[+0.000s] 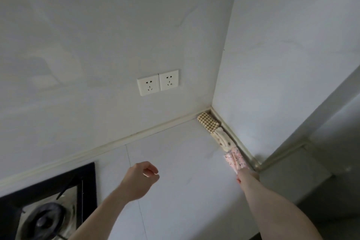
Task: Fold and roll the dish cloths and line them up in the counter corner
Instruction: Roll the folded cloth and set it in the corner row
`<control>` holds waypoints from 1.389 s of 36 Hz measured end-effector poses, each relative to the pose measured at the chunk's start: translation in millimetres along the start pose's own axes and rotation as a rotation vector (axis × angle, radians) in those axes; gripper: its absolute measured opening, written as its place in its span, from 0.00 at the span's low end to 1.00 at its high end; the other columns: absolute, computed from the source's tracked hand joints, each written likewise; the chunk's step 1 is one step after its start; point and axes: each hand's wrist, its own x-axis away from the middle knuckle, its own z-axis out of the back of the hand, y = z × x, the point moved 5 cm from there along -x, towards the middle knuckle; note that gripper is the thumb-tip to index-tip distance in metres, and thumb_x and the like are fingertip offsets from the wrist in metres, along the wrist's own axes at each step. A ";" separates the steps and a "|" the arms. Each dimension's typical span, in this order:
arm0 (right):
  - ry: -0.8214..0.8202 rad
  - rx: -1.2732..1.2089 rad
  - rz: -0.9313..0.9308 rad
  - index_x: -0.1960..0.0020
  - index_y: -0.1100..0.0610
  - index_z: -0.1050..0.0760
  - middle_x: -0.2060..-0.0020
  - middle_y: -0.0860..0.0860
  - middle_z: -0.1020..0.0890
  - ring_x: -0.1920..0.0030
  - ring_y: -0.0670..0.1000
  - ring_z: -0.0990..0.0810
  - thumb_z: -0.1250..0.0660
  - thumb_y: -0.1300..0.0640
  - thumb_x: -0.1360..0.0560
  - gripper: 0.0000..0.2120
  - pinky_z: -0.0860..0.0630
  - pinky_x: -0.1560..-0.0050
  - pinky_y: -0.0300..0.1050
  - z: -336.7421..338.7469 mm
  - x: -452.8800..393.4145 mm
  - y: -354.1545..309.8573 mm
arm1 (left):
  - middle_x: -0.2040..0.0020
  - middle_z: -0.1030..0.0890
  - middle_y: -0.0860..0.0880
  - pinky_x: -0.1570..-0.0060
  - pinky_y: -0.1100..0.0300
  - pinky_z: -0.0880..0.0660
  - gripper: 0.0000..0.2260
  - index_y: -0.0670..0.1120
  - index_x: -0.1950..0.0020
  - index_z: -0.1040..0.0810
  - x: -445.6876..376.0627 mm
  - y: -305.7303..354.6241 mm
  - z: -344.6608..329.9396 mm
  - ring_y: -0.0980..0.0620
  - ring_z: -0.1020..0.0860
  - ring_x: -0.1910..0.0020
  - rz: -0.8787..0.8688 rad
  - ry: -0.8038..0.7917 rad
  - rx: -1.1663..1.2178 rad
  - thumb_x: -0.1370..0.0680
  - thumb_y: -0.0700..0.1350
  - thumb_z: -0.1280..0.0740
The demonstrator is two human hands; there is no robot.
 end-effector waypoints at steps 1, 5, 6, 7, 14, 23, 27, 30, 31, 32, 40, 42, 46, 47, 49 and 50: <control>-0.037 -0.007 0.000 0.41 0.68 0.26 0.64 0.59 0.23 0.67 0.56 0.22 0.33 0.63 0.23 0.13 0.20 0.70 0.49 -0.5 7.7 -2.4 | 0.57 0.16 0.56 0.61 0.70 0.30 0.03 0.55 0.55 0.18 -0.5 0.0 1.3 0.60 0.20 0.57 0.003 0.003 0.006 0.24 0.47 0.27; 0.130 0.131 0.102 0.32 0.65 0.29 0.40 0.69 0.24 0.48 0.70 0.19 0.32 0.63 0.28 0.25 0.20 0.43 0.63 8.6 20.1 -14.8 | 0.57 0.16 0.56 0.60 0.68 0.28 0.02 0.54 0.54 0.18 1.1 -4.0 4.6 0.59 0.19 0.57 0.017 0.000 0.014 0.24 0.47 0.27; 0.132 0.213 0.160 0.29 0.62 0.31 0.36 0.68 0.28 0.46 0.72 0.20 0.34 0.63 0.27 0.26 0.22 0.40 0.62 9.8 30.0 -19.8 | 0.57 0.16 0.55 0.59 0.67 0.28 0.02 0.54 0.54 0.18 1.8 -6.0 5.1 0.58 0.19 0.57 0.022 -0.001 0.018 0.24 0.47 0.27; 0.125 0.290 0.229 0.27 0.60 0.32 0.33 0.67 0.33 0.44 0.72 0.21 0.35 0.64 0.26 0.27 0.24 0.37 0.61 12.2 38.6 -23.9 | 0.57 0.16 0.55 0.59 0.67 0.28 0.02 0.54 0.55 0.18 2.8 -8.2 5.5 0.58 0.19 0.57 0.028 -0.001 0.020 0.24 0.47 0.27; 0.077 0.537 0.544 0.30 0.58 0.29 0.32 0.61 0.33 0.43 0.66 0.21 0.35 0.61 0.22 0.20 0.25 0.39 0.57 6.9 64.6 -34.1 | 0.56 0.16 0.54 0.59 0.64 0.25 0.01 0.54 0.54 0.18 16.3 -24.3 7.6 0.56 0.19 0.56 0.064 0.011 0.055 0.24 0.47 0.27; -0.285 0.657 0.972 0.32 0.55 0.30 0.32 0.54 0.29 0.46 0.59 0.17 0.32 0.60 0.22 0.20 0.23 0.50 0.49 -82.6 193.5 10.5 | 0.56 0.17 0.56 0.63 0.67 0.26 0.02 0.55 0.53 0.19 79.2 -75.9 19.0 0.57 0.19 0.58 0.142 0.101 0.117 0.24 0.49 0.27; -0.580 0.743 1.090 0.33 0.53 0.29 0.32 0.50 0.30 0.55 0.54 0.16 0.31 0.58 0.23 0.20 0.23 0.49 0.45 -127.2 272.6 50.9 | 0.57 0.16 0.56 0.55 0.63 0.23 0.04 0.54 0.52 0.19 128.2 -119.8 32.3 0.57 0.19 0.56 0.203 0.148 0.135 0.24 0.47 0.27; -0.766 0.782 1.168 0.31 0.50 0.30 0.32 0.45 0.31 0.62 0.44 0.20 0.33 0.57 0.23 0.21 0.26 0.47 0.42 -147.0 339.3 86.8 | 0.57 0.15 0.55 0.47 0.59 0.21 0.06 0.54 0.51 0.19 173.8 -161.2 44.9 0.58 0.18 0.56 0.260 0.213 0.162 0.26 0.46 0.26; -0.823 0.786 1.179 0.31 0.50 0.31 0.32 0.44 0.31 0.64 0.41 0.22 0.33 0.56 0.23 0.22 0.27 0.46 0.42 -151.0 361.4 99.4 | 0.57 0.15 0.55 0.47 0.59 0.22 0.06 0.54 0.51 0.19 190.8 -175.3 49.3 0.59 0.18 0.56 0.278 0.241 0.170 0.26 0.46 0.26; -0.880 0.785 1.182 0.30 0.49 0.32 0.33 0.44 0.31 0.64 0.41 0.22 0.33 0.56 0.23 0.22 0.27 0.46 0.42 -154.0 382.0 112.7 | 0.57 0.15 0.56 0.47 0.60 0.22 0.07 0.54 0.51 0.19 207.9 -188.4 53.2 0.59 0.19 0.56 0.296 0.266 0.177 0.26 0.46 0.25; -1.213 0.746 1.170 0.29 0.45 0.36 0.37 0.43 0.28 0.63 0.45 0.20 0.31 0.54 0.24 0.27 0.24 0.53 0.37 -153.6 542.4 218.9 | 0.52 0.16 0.54 0.53 0.65 0.22 0.08 0.54 0.49 0.20 356.4 -285.0 74.9 0.59 0.19 0.55 0.443 0.447 0.251 0.25 0.45 0.26; -1.276 0.772 1.182 0.28 0.45 0.37 0.37 0.43 0.29 0.61 0.44 0.19 0.31 0.54 0.24 0.28 0.26 0.56 0.33 -149.8 576.4 245.9 | 0.49 0.18 0.55 0.63 0.67 0.25 0.08 0.55 0.46 0.21 393.3 -305.8 77.4 0.58 0.19 0.57 0.469 0.478 0.272 0.23 0.46 0.28; -1.392 0.835 1.177 0.28 0.45 0.37 0.36 0.44 0.29 0.56 0.44 0.18 0.31 0.54 0.23 0.28 0.25 0.58 0.33 -143.9 633.4 293.9 | 0.47 0.19 0.58 0.63 0.67 0.27 0.08 0.55 0.45 0.22 464.7 -348.4 85.1 0.59 0.19 0.55 0.536 0.570 0.308 0.23 0.47 0.29; -1.413 0.848 1.182 0.28 0.44 0.36 0.36 0.43 0.29 0.55 0.45 0.18 0.31 0.54 0.24 0.27 0.24 0.55 0.35 -142.2 645.9 304.5 | 0.47 0.19 0.58 0.61 0.65 0.26 0.08 0.55 0.45 0.21 482.2 -357.9 87.0 0.60 0.19 0.54 0.551 0.588 0.314 0.23 0.47 0.29; -1.456 0.867 1.200 0.30 0.43 0.35 0.36 0.42 0.29 0.53 0.46 0.18 0.31 0.54 0.24 0.26 0.22 0.50 0.38 -141.0 669.5 324.4 | 0.47 0.19 0.58 0.58 0.64 0.25 0.08 0.55 0.45 0.21 513.9 -375.6 92.8 0.60 0.19 0.54 0.572 0.614 0.317 0.23 0.47 0.29; -1.478 0.877 1.210 0.30 0.42 0.35 0.36 0.42 0.30 0.52 0.45 0.18 0.31 0.53 0.24 0.25 0.21 0.48 0.39 -141.9 680.4 333.3 | 0.47 0.19 0.58 0.58 0.65 0.24 0.08 0.55 0.45 0.22 527.3 -384.1 97.0 0.60 0.19 0.54 0.577 0.629 0.314 0.23 0.47 0.29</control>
